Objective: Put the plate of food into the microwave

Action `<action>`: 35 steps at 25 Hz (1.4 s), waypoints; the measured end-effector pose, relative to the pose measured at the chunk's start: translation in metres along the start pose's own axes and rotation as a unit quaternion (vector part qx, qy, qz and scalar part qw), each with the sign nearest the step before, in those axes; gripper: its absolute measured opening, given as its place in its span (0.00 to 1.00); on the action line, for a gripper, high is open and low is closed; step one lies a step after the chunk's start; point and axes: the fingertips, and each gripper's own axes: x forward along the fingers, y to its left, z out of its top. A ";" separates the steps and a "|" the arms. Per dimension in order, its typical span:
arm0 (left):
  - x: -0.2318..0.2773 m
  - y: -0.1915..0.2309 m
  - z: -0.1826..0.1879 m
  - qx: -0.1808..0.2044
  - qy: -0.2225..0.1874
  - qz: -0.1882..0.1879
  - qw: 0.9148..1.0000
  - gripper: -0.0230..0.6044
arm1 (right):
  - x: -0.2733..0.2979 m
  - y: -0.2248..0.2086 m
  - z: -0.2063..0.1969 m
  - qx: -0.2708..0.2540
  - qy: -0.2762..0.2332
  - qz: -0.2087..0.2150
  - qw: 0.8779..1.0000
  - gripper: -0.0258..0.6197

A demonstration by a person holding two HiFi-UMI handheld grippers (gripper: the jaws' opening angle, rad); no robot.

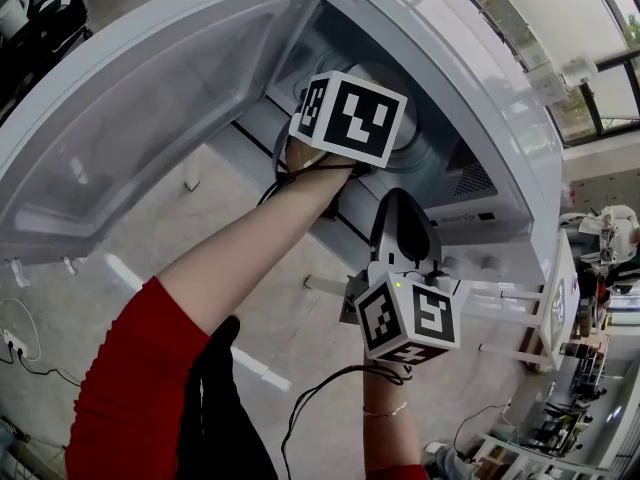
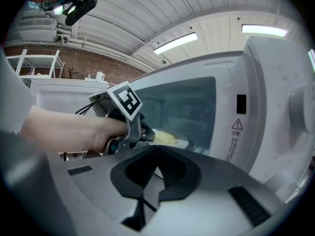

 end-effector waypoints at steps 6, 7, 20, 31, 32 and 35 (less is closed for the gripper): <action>0.004 0.001 0.000 0.030 0.009 0.005 0.999 0.24 | -0.001 0.000 0.000 0.000 -0.001 0.002 1.000 0.06; 0.005 0.001 0.000 0.031 0.012 0.005 0.999 0.24 | -0.001 0.000 0.000 0.001 -0.001 0.001 1.000 0.06; 0.004 0.004 0.001 0.119 0.017 0.024 0.992 0.27 | -0.001 0.002 -0.002 0.005 -0.001 0.003 1.000 0.06; -0.081 -0.019 0.024 0.111 -0.146 -0.119 0.976 0.05 | -0.013 0.005 -0.002 0.039 -0.020 0.011 0.999 0.06; -0.092 -0.024 0.021 0.116 -0.153 -0.134 0.972 0.05 | -0.019 0.006 0.001 0.045 -0.023 0.015 0.999 0.06; -0.130 -0.036 0.010 0.125 -0.169 -0.156 0.965 0.05 | -0.043 0.006 0.013 0.058 -0.031 0.031 0.997 0.06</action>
